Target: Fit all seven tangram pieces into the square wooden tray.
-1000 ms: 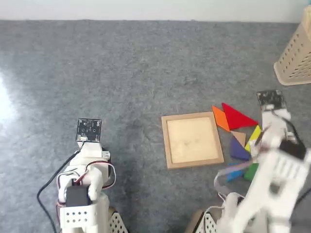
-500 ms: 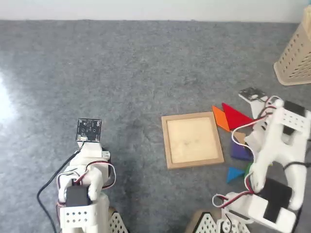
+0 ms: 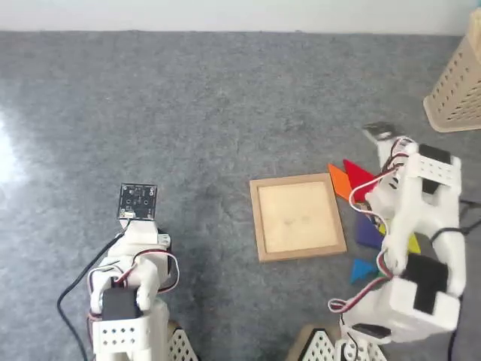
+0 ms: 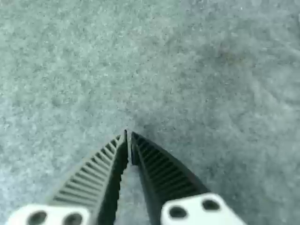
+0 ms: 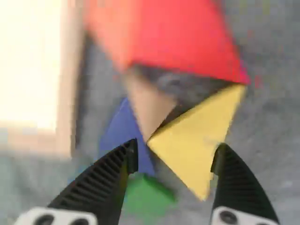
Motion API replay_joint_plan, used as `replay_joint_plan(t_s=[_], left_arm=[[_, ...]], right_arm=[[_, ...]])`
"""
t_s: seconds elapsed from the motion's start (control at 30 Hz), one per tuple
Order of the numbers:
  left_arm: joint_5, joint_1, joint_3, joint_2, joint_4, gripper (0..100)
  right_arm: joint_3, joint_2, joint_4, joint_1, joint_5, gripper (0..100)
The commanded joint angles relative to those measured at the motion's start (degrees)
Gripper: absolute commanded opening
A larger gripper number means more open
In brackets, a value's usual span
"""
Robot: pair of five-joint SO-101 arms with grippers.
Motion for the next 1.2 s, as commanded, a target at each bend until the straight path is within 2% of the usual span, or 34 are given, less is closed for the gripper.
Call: replay_joint_plan(t_s=[0.0,0.1,0.33,0.53,0.77,0.93,1.17], left_arm=[[0.35,-0.09,-0.66,-0.97,0.26,1],[0.35,-0.09,-0.66,-0.97,0.26,1],[0.35,-0.09,-0.66,-0.97,0.26,1],[0.35,-0.09,-0.66,-0.97,0.26,1],[0.35,-0.09,-0.66,-0.97,0.26,1],[0.35,-0.09,-0.66,-0.97,0.26,1],[0.35,-0.09,-0.66,-0.97,0.26,1]], right_arm=[[-4.31,1.45,-1.71,-1.54,-12.92,26.4],[-7.91,3.65,-2.33,-0.40,-15.21,26.4],[-8.62,5.32,-1.63,-0.04,-14.95,26.4],[-2.37,3.38,-1.98,0.22,-9.32,26.4],[4.84,-4.88,-5.41,3.12,-8.62,26.4],[5.19,-3.91,-6.02,6.20,-7.30,26.4],[5.10,1.54,-6.29,0.75,-6.95,26.3]])
